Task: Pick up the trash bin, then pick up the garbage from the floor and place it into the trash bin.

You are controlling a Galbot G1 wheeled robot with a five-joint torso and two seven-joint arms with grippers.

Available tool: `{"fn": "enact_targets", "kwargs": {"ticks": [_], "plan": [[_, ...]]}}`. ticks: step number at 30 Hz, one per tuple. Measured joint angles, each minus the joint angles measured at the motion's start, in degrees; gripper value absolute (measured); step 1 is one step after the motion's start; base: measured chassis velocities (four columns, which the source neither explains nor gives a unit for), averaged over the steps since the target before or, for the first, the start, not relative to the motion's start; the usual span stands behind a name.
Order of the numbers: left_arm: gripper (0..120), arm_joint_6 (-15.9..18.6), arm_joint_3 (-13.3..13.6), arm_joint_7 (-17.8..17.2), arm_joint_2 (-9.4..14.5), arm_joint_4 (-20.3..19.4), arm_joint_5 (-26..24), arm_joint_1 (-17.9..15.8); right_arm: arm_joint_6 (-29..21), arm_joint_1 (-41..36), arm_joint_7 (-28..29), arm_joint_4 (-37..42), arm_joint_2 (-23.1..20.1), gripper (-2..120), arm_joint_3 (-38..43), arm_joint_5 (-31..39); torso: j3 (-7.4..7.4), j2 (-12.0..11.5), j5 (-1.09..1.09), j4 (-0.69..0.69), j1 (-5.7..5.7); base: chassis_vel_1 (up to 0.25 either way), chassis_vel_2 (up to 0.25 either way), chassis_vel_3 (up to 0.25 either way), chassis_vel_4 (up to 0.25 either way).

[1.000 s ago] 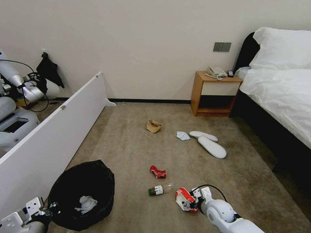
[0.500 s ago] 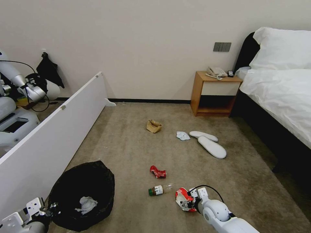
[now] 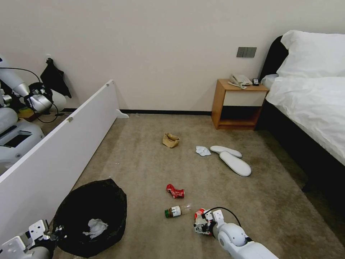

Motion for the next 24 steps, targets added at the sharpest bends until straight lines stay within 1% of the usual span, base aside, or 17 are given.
{"fn": "enact_targets", "kwargs": {"ticks": [7, 12, 20, 23, 24], "plan": [[2, 0.0, 0.0, 0.1, -0.1, 0.0, 0.0, 0.0, 0.8, 0.0, -0.2, -2.1, 2.0, 100, 0.1, -1.2, 0.0, 0.0, 0.0, -0.01, 0.0, 0.0, 0.0, 0.0, 0.0], [2, 0.0, 0.1, 0.2, -0.2, 0.0, 0.0, 0.0, 1.6, 0.1, -0.6, -4.0, 2.7, 100, 0.4, -2.0, 0.0, 0.0, 0.0, 0.0, 0.0, 0.0, 0.0, 0.0, 0.0], [2, 0.0, 0.2, 0.4, -0.2, 0.1, 0.0, 0.0, 1.8, 0.2, -0.9, -4.7, 2.1, 100, 0.9, -2.4, 0.0, 0.0, 0.01, 0.0, 0.0, 0.0, 0.0, 0.0, 0.0], [2, 0.0, 0.3, 0.4, -0.3, 0.2, 0.2, -0.1, 1.9, 0.2, -0.9, -4.6, 1.8, 98, 0.9, -2.4, 0.0, 0.0, 0.01, 0.0, 0.0, 0.0, 0.0, 0.0, 0.0], [2, 0.0, 0.4, 0.4, -0.3, 0.3, 0.4, -0.1, 2.0, 0.1, -0.9, -4.5, 1.4, 95, 1.0, -2.5, 0.0, 0.0, 0.0, 0.0, 0.0, 0.0, 0.0, 0.0, 0.0]]}}
